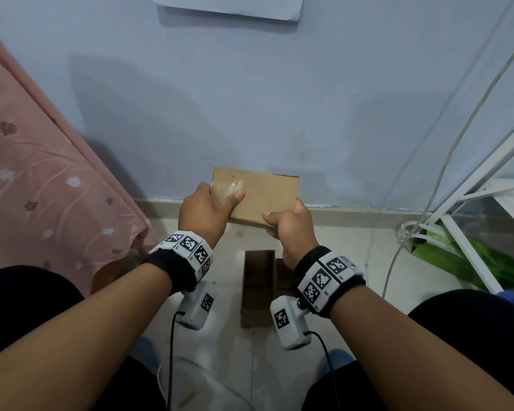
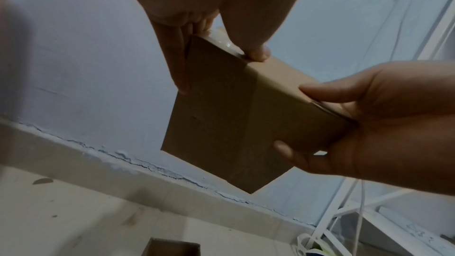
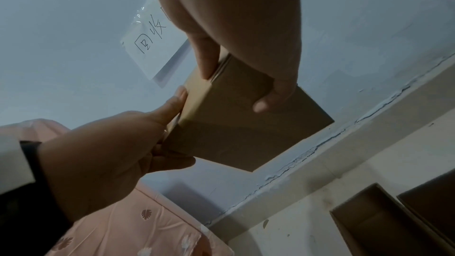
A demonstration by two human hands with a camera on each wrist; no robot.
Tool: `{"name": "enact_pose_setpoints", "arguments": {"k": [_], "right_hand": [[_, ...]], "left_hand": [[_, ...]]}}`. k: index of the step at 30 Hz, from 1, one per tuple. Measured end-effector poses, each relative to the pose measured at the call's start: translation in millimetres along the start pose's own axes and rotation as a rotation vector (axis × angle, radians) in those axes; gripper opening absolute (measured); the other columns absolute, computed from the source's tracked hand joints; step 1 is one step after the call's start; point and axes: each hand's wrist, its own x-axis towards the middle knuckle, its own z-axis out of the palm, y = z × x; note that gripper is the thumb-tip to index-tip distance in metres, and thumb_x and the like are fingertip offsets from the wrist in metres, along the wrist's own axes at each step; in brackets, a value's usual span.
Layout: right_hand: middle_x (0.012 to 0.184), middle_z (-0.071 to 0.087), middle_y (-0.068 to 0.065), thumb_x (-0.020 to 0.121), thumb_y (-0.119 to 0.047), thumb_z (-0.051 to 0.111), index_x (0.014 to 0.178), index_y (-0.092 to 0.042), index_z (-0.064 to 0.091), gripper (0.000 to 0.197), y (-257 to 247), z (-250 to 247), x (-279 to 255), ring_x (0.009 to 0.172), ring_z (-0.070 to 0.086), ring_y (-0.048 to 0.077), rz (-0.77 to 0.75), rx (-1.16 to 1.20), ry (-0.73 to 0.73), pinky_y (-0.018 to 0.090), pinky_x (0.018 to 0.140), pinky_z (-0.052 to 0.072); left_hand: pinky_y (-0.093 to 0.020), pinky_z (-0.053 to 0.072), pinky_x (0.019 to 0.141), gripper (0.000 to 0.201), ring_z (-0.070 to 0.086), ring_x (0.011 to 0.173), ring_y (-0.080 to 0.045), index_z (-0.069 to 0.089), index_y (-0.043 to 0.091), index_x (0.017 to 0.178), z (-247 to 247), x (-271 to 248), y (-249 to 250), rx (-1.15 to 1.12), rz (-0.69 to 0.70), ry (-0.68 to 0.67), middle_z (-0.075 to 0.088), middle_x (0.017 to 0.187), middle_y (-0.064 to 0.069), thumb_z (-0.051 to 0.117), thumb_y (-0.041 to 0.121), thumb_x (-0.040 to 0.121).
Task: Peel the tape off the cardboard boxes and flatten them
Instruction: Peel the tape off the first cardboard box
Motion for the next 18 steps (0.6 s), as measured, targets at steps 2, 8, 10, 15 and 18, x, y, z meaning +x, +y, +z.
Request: {"name": "enact_pose_setpoints", "arguments": {"k": [2, 8, 10, 15, 18], "right_hand": [[0.099, 0.067, -0.002, 0.090, 0.010, 0.064, 0.098, -0.024, 0.059, 0.036, -3, -2, 1, 0.089, 0.064, 0.013, 0.011, 0.006, 0.005, 0.038, 0.092, 0.055], [0.098, 0.067, -0.003, 0.090, 0.010, 0.063, 0.098, -0.024, 0.059, 0.035, -3, -3, 2, 0.090, 0.064, 0.015, 0.027, 0.006, 0.008, 0.033, 0.084, 0.055], [0.096, 0.067, -0.004, 0.090, 0.010, 0.063, 0.097, -0.024, 0.059, 0.035, -2, -3, 1, 0.088, 0.064, 0.013, 0.033, 0.013, 0.002, 0.030, 0.080, 0.055], [0.102, 0.070, -0.002, 0.089, 0.009, 0.063, 0.101, -0.026, 0.061, 0.037, -1, 2, -4, 0.090, 0.066, 0.011, -0.012, -0.044, -0.060, 0.024, 0.074, 0.050], [0.106, 0.069, 0.000, 0.089, 0.010, 0.063, 0.103, -0.026, 0.061, 0.038, -2, 0, -4, 0.093, 0.065, 0.013, -0.011, -0.043, -0.041, 0.024, 0.073, 0.050]], "left_hand": [[-0.033, 0.037, 0.064, 0.052, 0.056, 0.074, -0.024, 0.056, 0.011, 0.088, 0, 3, -3, 0.003, 0.044, 0.006, 0.060, 0.077, 0.001, 0.058, 0.063, 0.091], [-0.035, 0.029, 0.063, 0.051, 0.056, 0.074, -0.034, 0.048, 0.013, 0.069, 0, 6, -7, 0.021, 0.097, 0.014, 0.052, 0.066, -0.001, 0.040, 0.050, 0.104], [-0.036, 0.031, 0.064, 0.056, 0.055, 0.076, -0.035, 0.046, 0.014, 0.068, -1, 3, -1, 0.005, 0.047, 0.003, 0.052, 0.066, -0.002, 0.040, 0.060, 0.101], [-0.036, 0.045, 0.070, 0.077, 0.058, 0.085, -0.029, 0.055, 0.008, 0.099, 0, -1, 3, 0.024, -0.093, -0.007, 0.062, 0.093, -0.006, 0.058, 0.082, 0.076], [-0.034, 0.036, 0.063, 0.060, 0.057, 0.079, -0.027, 0.052, 0.009, 0.090, 2, 0, 0, -0.036, -0.069, -0.001, 0.059, 0.085, -0.004, 0.056, 0.069, 0.089]]}}
